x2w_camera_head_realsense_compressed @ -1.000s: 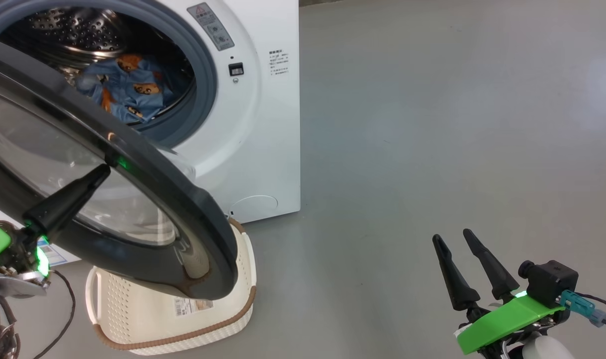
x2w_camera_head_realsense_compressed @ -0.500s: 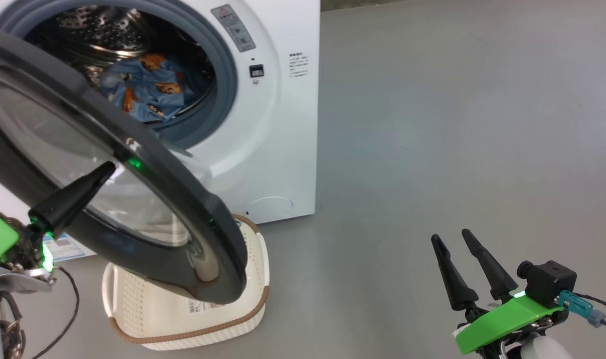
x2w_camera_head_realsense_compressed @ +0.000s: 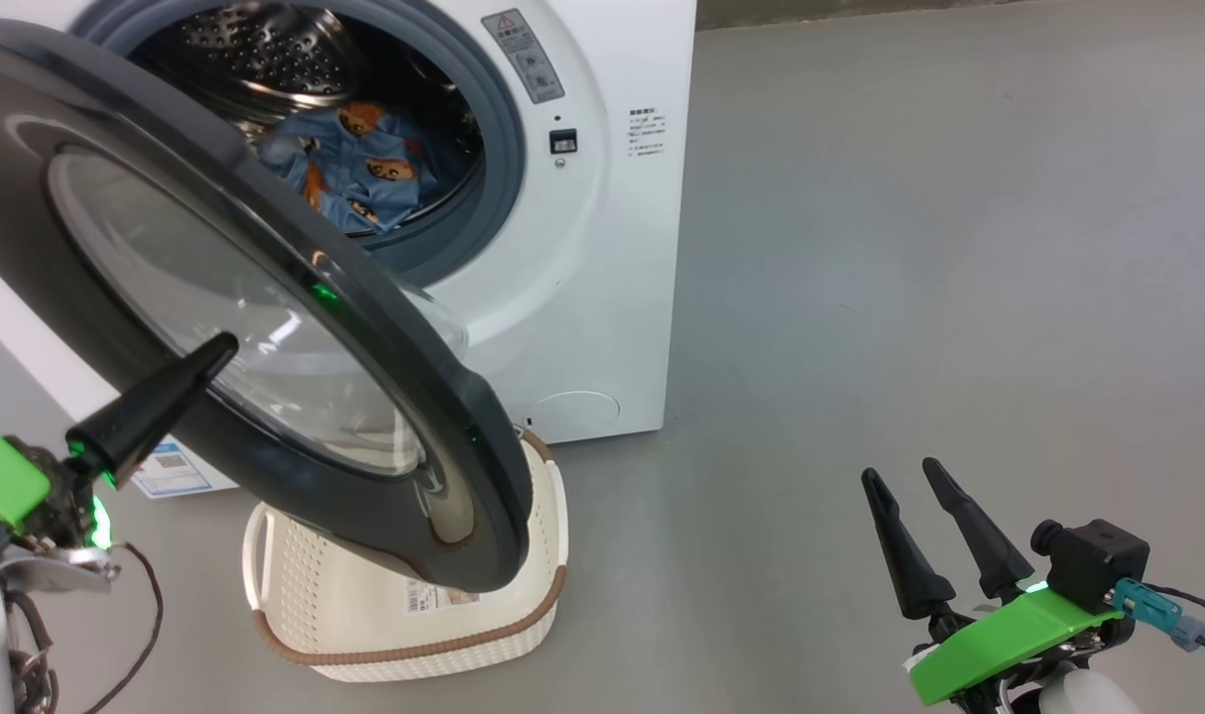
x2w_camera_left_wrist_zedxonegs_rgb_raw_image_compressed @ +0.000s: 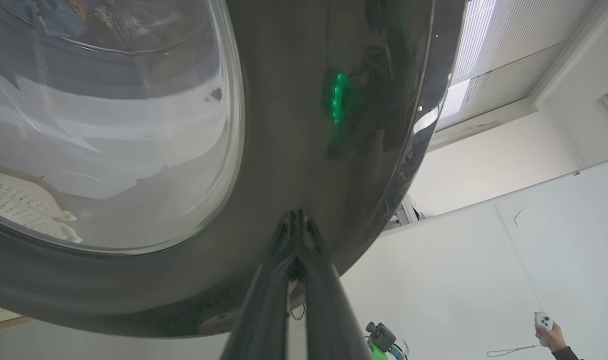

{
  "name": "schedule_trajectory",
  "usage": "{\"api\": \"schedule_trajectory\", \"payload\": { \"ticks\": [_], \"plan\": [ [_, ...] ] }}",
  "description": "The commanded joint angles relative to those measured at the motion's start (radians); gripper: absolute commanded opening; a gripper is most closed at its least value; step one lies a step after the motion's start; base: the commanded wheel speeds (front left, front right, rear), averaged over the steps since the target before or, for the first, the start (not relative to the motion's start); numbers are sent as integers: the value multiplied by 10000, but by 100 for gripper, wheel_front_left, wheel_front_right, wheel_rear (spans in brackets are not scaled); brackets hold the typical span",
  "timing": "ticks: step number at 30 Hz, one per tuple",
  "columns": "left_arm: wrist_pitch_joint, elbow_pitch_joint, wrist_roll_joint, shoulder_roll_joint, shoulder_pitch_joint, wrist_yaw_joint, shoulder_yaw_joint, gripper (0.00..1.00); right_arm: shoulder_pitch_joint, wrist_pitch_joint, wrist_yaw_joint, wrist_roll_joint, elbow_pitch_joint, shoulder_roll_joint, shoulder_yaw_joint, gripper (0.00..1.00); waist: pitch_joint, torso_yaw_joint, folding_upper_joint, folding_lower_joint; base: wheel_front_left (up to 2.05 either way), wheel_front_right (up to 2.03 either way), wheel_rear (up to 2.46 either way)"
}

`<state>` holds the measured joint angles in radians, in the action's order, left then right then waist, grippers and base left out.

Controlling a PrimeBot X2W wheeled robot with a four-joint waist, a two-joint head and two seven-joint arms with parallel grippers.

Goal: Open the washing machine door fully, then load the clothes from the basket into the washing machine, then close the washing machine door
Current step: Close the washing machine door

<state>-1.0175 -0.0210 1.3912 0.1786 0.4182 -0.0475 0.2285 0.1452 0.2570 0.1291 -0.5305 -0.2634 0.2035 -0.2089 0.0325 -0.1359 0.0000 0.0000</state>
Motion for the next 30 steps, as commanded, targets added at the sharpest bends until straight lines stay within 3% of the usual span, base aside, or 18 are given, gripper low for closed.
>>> {"api": "schedule_trajectory", "payload": {
  "ticks": [1, 2, 9, 17, 23, 30],
  "plan": [
    [70, 332, -177, 380, 52, 128, 346, 75, 238, 48, 16, 15, 244, 54, -126, 100, -15, 50, 0, 0, 0, 0, 0],
    [99, 366, -232, 387, -6, 163, 338, 100, 227, 48, 16, 21, 247, 50, -116, 100, -15, 80, 0, 0, 0, 0, 0],
    [583, 642, -876, 527, -422, 809, 301, 100, 267, 48, 16, -20, 221, 109, -107, 100, -39, 221, 0, 0, 0, 0, 0],
    [1960, 1108, -1656, 366, -1163, 1494, 662, 100, 214, 48, 16, -36, 280, 133, -83, 100, -17, 290, 0, 0, 0, 0, 0],
    [3593, 1510, -2895, 481, -2044, 1761, 530, 100, 202, 48, 16, -1, 363, 110, -52, 100, 76, 316, 0, 0, 0, 0, 0],
    [6244, 2126, -3934, 1131, -3278, 1778, -751, 100, 203, 48, 16, 54, 433, 87, 8, 100, 203, 362, 0, 0, 0, 0, 0]
  ]
}}
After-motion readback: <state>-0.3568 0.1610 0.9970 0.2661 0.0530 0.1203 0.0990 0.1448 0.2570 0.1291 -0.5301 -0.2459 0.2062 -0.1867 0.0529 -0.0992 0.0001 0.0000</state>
